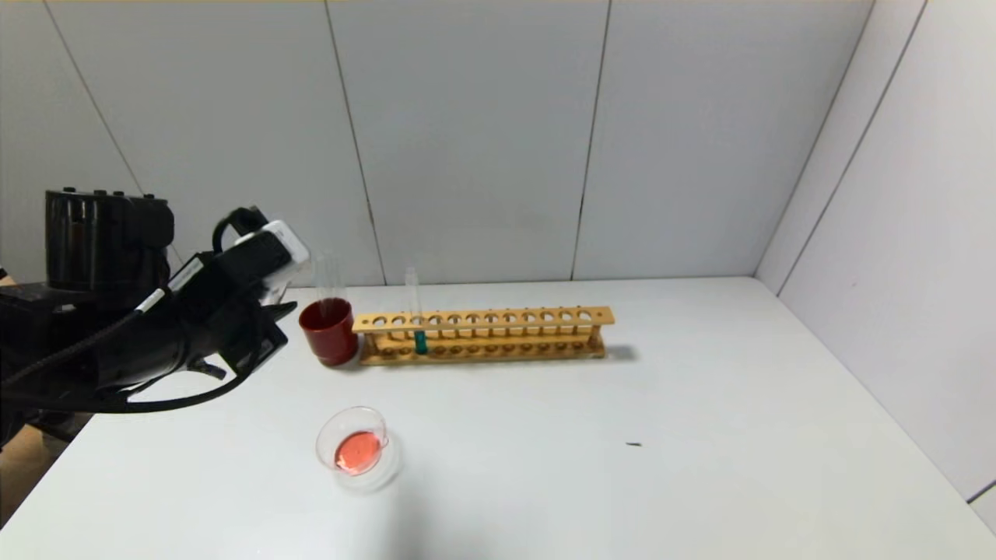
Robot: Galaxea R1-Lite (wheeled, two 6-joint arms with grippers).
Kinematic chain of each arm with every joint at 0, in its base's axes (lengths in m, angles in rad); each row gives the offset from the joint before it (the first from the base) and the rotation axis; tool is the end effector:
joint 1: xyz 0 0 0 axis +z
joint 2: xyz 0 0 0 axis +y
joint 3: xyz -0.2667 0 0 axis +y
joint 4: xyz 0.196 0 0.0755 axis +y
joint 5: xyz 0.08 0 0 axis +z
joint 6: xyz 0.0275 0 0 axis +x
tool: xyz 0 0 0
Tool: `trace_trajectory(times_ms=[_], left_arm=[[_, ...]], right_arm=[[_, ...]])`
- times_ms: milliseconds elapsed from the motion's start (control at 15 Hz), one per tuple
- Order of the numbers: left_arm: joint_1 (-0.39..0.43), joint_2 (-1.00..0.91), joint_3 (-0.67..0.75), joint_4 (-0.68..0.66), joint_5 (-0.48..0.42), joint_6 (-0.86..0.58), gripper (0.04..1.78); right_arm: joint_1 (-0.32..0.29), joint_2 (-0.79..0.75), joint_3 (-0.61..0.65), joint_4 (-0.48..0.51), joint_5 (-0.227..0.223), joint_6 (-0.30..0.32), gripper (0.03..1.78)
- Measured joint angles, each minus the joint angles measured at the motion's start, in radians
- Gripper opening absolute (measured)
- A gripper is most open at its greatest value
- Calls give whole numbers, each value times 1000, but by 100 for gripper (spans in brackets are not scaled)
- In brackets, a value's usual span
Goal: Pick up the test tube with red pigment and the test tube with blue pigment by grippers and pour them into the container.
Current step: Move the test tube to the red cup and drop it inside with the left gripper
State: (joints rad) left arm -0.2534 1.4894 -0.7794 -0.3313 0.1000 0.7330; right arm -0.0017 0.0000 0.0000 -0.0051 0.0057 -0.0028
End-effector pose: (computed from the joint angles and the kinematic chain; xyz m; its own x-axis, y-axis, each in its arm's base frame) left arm 0.2678 -0.0665 0.1556 0.9200 -0.1351 -0.3679 0.3581 0.6711 0.6491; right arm 0.0368 0.0001 0.0760 1.0000 0.0040 0.0051 -0.0040 1.0000 -0.0028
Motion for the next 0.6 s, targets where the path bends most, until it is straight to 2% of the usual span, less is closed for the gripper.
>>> trace_trajectory(times_ms=[133, 267, 400, 600], left_arm=[[22, 5, -46, -1, -134, -228, 33], [84, 40, -80, -22, -215, -392, 33], [147, 100, -104, -104, -234, -468, 33], [190, 209, -127, -272, -239, -535, 33]], right_arm=[[0, 0, 0, 1, 0, 0, 175], [0, 0, 0, 0, 0, 0, 175], [0, 0, 0, 0, 0, 0, 175], [0, 0, 0, 0, 0, 0, 175]])
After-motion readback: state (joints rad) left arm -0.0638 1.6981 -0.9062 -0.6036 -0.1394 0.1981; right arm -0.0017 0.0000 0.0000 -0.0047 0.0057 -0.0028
